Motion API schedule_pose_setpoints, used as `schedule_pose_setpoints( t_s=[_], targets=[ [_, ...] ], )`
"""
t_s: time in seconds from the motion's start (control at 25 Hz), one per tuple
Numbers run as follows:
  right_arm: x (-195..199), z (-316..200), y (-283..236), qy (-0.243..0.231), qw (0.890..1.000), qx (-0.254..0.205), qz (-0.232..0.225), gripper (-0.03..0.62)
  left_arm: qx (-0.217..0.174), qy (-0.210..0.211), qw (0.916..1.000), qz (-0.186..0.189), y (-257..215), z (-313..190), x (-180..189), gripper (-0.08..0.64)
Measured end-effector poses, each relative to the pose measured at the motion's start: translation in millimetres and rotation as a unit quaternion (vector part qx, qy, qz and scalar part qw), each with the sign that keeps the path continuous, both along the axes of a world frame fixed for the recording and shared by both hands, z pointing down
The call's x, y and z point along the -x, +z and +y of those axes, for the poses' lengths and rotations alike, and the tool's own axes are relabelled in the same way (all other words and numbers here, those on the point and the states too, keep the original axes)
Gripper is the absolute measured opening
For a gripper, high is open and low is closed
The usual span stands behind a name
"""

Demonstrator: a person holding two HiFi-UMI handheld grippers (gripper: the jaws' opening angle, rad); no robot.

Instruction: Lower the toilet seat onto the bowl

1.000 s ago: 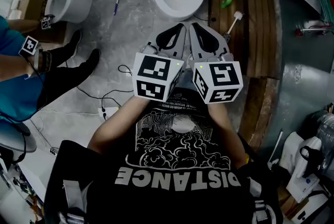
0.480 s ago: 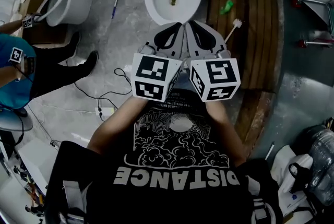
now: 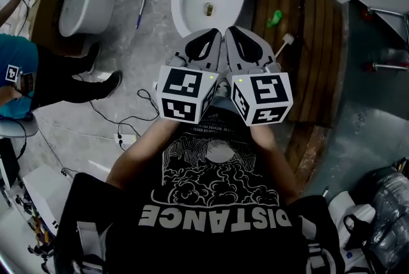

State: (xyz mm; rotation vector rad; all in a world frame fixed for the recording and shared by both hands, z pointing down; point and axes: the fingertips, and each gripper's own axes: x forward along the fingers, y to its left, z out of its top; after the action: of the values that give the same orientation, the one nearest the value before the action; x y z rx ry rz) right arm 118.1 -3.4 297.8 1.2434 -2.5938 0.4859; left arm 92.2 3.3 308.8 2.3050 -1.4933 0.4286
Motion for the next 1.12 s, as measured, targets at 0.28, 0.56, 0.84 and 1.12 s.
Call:
schedule_pose_setpoints(
  t_s=[0.28, 0.56, 0.84, 1.12],
  targets=[
    [0.6, -18.8, 5.8, -0.011, 1.0, 0.008, -0.007, 0.021, -0.003, -0.017, 0.9998, -0.01, -1.5, -20.8, 7.2, 0.012],
    [4.2, -41.0, 11.0, -0.01, 1.0, 0.007, 0.002, 0.021, -0.004, -0.018, 0.9998, -0.004, 2.0, -44.4, 13.6, 0.012],
    [22.4, -76.6, 17.3, -0.016, 1.0, 0.006, 0.021, 0.021, -0.001, -0.018, 0.9998, 0.006, 8.9, -81.4, 32.5, 0.012],
    [53.7, -129.9, 19.6, -0.019, 0.999, 0.006, 0.036, 0.021, -0.006, 0.001, 0.9998, 0.02, 8.0, -137.4, 57.2, 0.012]
  ],
)
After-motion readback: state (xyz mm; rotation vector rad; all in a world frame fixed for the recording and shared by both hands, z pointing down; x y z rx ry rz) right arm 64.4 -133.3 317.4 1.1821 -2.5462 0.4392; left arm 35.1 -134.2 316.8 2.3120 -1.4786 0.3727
